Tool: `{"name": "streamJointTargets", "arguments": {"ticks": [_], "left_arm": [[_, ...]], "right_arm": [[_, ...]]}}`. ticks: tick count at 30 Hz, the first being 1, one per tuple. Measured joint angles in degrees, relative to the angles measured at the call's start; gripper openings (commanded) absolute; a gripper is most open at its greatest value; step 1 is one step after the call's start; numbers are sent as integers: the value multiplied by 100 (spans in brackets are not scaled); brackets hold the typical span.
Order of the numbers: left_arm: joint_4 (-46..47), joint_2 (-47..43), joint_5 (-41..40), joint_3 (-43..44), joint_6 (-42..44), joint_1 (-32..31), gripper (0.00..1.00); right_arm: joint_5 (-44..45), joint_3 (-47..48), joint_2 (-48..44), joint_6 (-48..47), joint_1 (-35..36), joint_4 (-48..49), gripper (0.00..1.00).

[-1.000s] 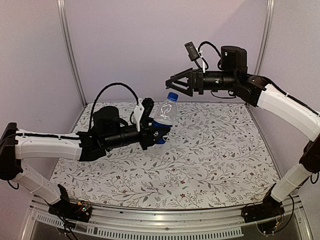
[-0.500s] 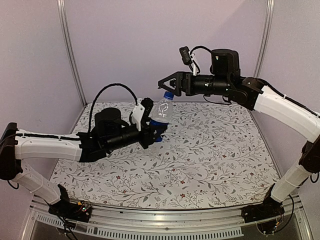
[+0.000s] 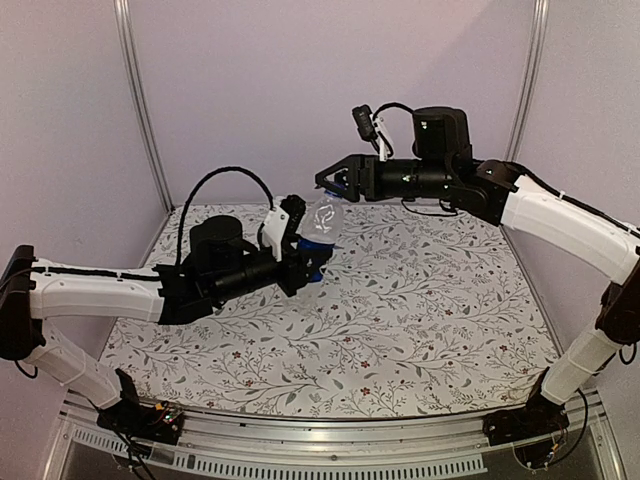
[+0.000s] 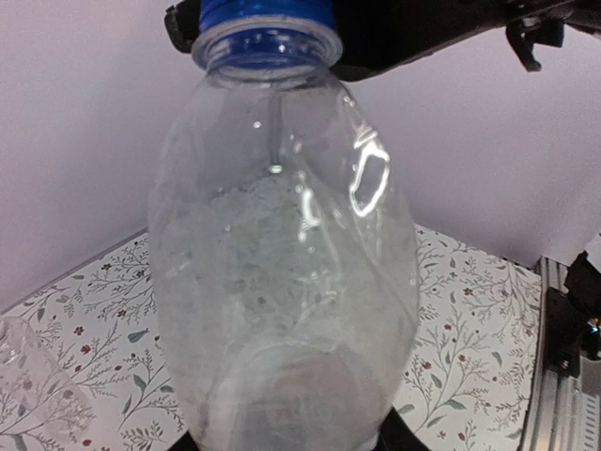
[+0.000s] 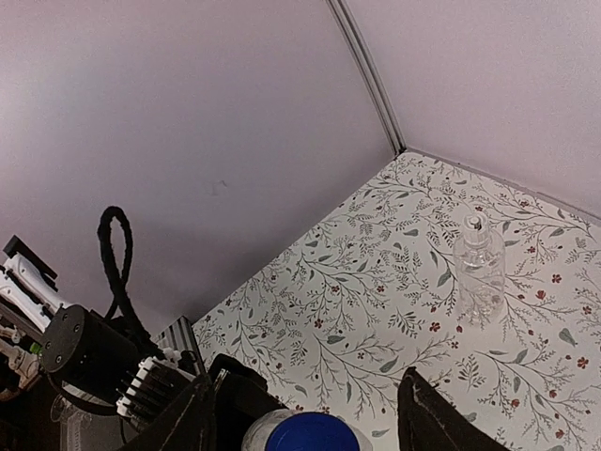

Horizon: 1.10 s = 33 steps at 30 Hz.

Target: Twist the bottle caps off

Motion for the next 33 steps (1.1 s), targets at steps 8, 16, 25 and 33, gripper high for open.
{"name": "streamJointTargets", "arguments": {"ticks": [8, 16, 25, 33], "left_arm": [[0, 0, -37, 0, 0, 0, 34], [-7, 0, -39, 0, 2, 0, 34], [11, -2, 55, 0, 42, -2, 35], [396, -11, 1115, -109, 4, 57, 37]], "right_arm": [[22, -85, 0, -13, 0, -7, 48], [11, -85, 0, -20, 2, 9, 28], [-142, -118, 0, -122, -17, 101, 3], [-1707, -118, -55, -1051, -332, 127, 2]]}}
